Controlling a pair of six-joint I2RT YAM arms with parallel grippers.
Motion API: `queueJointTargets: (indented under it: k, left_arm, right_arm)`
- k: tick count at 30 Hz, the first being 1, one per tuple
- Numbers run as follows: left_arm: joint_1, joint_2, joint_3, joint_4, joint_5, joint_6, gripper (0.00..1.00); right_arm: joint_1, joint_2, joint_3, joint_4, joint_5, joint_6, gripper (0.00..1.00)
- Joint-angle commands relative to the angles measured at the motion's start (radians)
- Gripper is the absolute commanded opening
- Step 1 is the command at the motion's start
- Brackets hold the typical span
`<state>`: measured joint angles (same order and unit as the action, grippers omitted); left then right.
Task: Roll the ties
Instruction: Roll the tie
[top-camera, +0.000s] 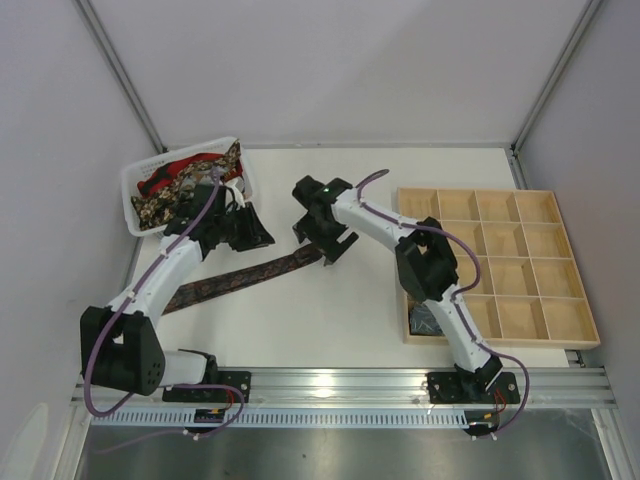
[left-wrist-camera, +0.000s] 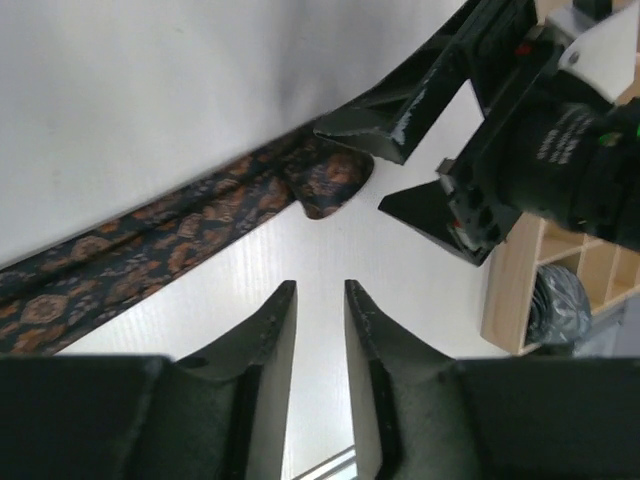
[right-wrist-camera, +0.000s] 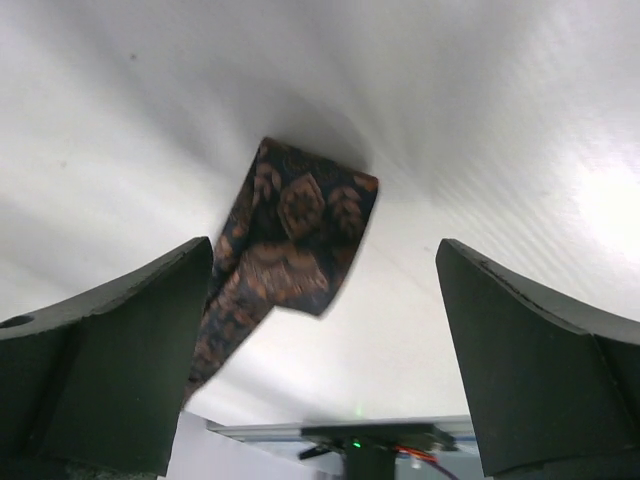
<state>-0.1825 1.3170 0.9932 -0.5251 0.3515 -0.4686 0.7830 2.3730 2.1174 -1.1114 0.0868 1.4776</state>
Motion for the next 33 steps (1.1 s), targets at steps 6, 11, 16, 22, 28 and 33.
queueJointTargets:
  k: [6, 11, 16, 22, 28, 33]
  left_arm:
    - [-0.029, 0.163, -0.019, 0.203, 0.371, -0.084, 0.12]
    - [-0.081, 0.307, 0.021, 0.269, 0.385, -0.153, 0.08]
    - [-0.097, 0.386, 0.079, 0.286, 0.342, -0.208, 0.06]
    - [-0.098, 0.422, 0.087, 0.27, 0.284, -0.215, 0.06]
    - [-0.098, 0.441, 0.073, 0.28, 0.273, -0.22, 0.06]
    - [-0.098, 0.456, 0.056, 0.284, 0.262, -0.212, 0.06]
  right_arm:
    - [-0.149, -0.426, -0.307, 0.224, -0.068, -0.458, 1.0]
    - [-0.289, -0.538, -0.623, 0.589, -0.537, -0.853, 1.0]
    - [-0.341, -0.545, -0.718, 0.735, -0.754, -1.03, 0.88]
    - [-0.34, -0.445, -0.763, 0.9, -0.969, -1.004, 0.66]
    - [-0.346, -0.359, -0.728, 0.952, -1.021, -1.014, 0.76]
    - [-0.347, -0.233, -0.625, 0.895, -1.088, -1.063, 0.78]
